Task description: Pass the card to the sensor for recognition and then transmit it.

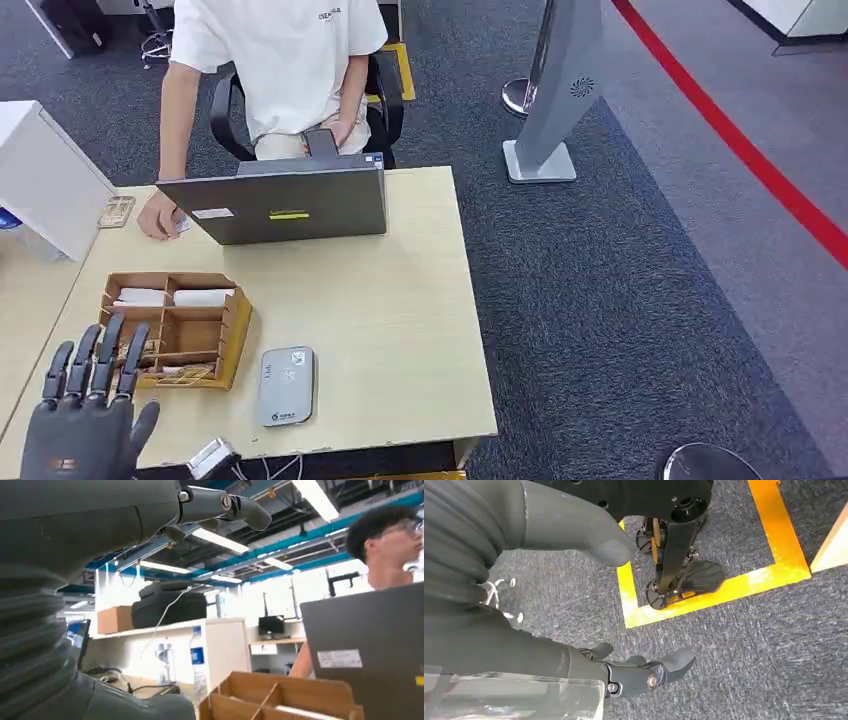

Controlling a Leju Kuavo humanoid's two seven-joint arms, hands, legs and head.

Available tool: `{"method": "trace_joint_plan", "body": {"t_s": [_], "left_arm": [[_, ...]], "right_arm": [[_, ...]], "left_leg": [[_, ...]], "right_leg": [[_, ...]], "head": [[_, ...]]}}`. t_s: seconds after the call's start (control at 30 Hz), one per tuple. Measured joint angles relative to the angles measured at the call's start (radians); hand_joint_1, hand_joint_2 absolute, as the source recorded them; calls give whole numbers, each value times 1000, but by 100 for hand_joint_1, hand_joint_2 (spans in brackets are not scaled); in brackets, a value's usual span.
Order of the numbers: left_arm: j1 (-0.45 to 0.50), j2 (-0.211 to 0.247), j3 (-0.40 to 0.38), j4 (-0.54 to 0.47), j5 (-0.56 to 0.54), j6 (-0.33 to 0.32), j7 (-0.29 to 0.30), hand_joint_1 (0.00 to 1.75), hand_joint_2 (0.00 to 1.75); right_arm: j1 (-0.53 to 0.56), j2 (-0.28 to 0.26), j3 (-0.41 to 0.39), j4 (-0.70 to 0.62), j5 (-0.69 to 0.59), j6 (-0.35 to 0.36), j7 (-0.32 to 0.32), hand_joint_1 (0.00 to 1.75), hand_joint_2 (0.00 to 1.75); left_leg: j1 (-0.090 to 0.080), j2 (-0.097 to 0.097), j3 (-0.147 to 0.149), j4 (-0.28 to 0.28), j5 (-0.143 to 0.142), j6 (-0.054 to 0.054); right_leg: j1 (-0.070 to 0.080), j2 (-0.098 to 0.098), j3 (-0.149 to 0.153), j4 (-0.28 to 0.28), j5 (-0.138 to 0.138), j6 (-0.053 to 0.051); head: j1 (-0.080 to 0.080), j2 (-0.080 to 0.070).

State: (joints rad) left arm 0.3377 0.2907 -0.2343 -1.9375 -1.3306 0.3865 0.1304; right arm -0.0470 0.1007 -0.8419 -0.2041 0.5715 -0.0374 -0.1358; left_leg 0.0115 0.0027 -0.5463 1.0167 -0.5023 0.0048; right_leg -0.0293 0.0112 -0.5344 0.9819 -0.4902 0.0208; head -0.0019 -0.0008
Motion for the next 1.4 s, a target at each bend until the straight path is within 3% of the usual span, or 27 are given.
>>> {"method": "trace_joint_plan", "body": {"t_s": [0.2, 0.83, 1.4], "left_arm": [[17, -10, 4, 26, 26, -31, 10, 0, 175], [-28, -79, 95, 185, 31, -26, -18, 0, 175], [-147, -167, 161, 436, -86, 142, -101, 0, 175]], "right_arm": [[0, 0, -13, 0, 14, 2, 5, 0, 175], [-3, 0, -20, 0, 56, 17, 16, 0, 175], [-7, 2, -15, 0, 120, 22, 20, 0, 175]], "left_leg": [[0, -1, 0, 0, 0, 0], [0, -2, 0, 0, 0, 0], [0, -2, 0, 0, 0, 0]], "right_leg": [[0, -1, 0, 0, 0, 0], [0, -1, 0, 0, 0, 0], [0, -2, 1, 0, 0, 0]], "head": [[0, 0], [0, 0], [0, 0]]}}
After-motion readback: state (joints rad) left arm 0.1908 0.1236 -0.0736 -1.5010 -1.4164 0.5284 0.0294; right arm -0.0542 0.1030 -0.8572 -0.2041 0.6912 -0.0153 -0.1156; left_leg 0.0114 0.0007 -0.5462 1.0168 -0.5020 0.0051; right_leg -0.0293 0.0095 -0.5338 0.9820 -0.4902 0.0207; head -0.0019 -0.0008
